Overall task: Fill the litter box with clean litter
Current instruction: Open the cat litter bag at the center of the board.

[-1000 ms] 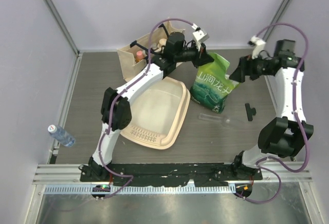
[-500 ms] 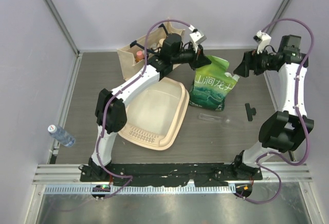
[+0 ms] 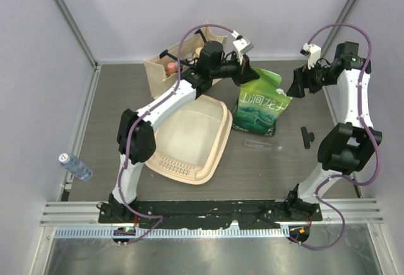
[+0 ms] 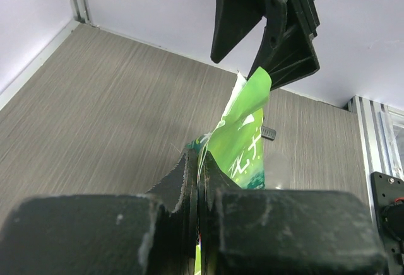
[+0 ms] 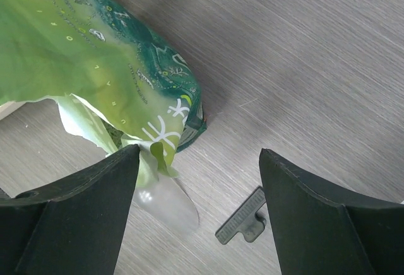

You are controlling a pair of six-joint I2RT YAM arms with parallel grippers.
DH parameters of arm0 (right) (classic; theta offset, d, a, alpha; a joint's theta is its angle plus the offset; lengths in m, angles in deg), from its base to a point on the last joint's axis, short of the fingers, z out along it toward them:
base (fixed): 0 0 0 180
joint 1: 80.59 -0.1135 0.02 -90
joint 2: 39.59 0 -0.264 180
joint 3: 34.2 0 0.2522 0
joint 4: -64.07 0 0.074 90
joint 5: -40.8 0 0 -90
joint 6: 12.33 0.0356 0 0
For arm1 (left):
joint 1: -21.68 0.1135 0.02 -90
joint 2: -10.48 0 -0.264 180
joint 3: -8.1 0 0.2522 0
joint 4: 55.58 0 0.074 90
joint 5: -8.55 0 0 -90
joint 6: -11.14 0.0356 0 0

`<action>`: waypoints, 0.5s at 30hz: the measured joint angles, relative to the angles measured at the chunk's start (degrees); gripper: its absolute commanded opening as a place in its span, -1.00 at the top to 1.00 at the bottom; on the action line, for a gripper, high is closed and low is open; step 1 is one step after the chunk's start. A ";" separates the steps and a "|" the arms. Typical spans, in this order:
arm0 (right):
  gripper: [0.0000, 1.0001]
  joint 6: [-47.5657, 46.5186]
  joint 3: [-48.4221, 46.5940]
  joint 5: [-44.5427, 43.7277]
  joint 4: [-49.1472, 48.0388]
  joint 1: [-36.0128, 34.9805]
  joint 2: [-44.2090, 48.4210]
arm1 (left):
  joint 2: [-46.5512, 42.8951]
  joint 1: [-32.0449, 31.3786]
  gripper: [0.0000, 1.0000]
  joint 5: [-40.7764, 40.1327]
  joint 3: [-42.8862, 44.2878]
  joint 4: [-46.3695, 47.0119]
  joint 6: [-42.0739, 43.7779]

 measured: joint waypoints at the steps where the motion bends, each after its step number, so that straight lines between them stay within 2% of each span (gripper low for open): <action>1: -0.64 -0.55 -0.33 0.09 0.42 0.00 -0.31 | 0.00 0.00 1.00 0.00 0.00 0.02 -0.02; 15: -0.62 -10.51 -7.34 2.12 10.49 -0.90 -3.65 | 0.00 -0.02 1.00 0.02 0.02 0.00 -0.17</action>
